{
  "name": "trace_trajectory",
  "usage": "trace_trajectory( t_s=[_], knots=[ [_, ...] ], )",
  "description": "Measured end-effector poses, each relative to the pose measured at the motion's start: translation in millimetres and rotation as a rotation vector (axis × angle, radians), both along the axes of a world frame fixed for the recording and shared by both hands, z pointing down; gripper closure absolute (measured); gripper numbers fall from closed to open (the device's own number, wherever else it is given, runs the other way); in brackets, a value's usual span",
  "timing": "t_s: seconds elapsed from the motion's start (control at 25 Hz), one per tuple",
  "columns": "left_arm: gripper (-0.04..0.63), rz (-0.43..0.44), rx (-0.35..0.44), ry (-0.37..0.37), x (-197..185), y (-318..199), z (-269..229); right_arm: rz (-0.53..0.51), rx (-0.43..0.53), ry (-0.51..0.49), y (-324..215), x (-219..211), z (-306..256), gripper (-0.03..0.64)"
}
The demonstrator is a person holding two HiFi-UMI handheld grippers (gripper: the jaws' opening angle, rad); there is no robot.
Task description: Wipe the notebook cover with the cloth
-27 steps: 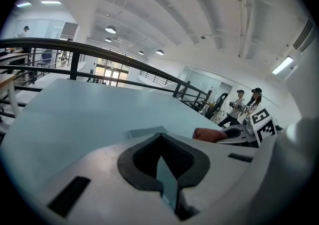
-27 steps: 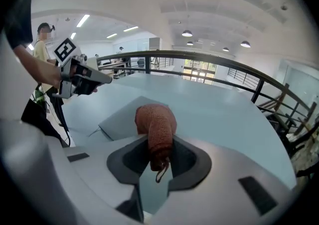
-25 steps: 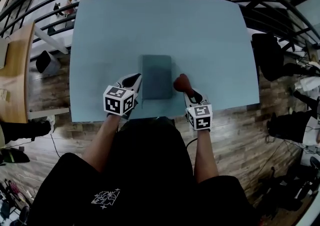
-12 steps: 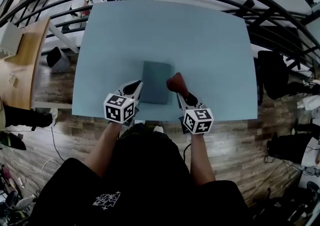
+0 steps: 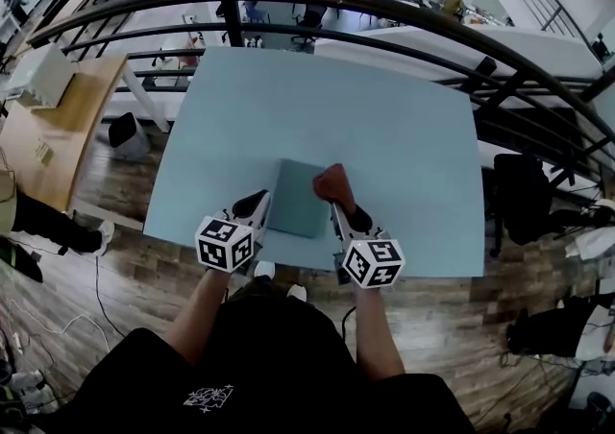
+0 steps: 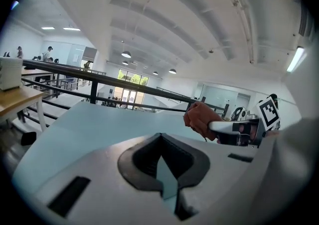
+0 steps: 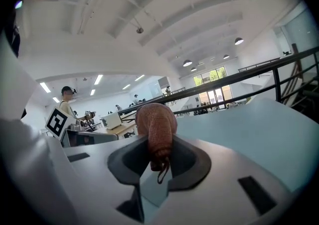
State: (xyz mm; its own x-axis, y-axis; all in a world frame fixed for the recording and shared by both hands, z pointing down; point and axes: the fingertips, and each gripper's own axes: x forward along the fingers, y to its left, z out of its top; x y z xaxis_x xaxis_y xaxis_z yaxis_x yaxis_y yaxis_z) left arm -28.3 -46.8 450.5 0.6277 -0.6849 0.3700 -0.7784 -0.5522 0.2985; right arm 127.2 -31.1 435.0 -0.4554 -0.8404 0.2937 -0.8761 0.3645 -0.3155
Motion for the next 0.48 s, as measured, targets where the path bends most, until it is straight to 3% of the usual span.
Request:
trace_trajectory(
  t_s=[0.48],
  knots=[
    [0.603, -0.021, 0.181, 0.055, 5, 3, -93, -0.013, 0.147, 0.026, 2, -5, -85, 0.535]
  ],
)
